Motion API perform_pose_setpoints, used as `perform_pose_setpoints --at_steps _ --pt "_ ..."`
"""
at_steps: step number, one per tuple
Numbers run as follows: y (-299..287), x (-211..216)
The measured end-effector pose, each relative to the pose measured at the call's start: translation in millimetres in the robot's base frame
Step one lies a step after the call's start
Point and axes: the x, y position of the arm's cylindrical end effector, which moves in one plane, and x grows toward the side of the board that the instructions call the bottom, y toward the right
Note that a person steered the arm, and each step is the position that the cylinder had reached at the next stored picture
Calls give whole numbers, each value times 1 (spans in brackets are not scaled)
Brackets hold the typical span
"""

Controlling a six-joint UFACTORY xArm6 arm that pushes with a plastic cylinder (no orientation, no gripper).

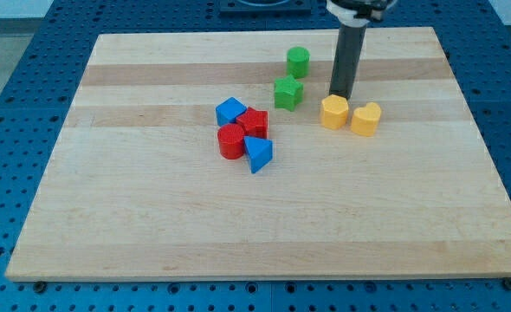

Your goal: Push the red star into the blue cube

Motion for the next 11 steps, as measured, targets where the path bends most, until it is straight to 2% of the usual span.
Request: perform_pose_setpoints --at_steps 3,5,6,8,9,10,11 --pt "-48 14" --pt "-70 65" --pt "-99 75" --pt "-173 72" --pt "-192 71" --pt "-191 71" --pt "-190 52"
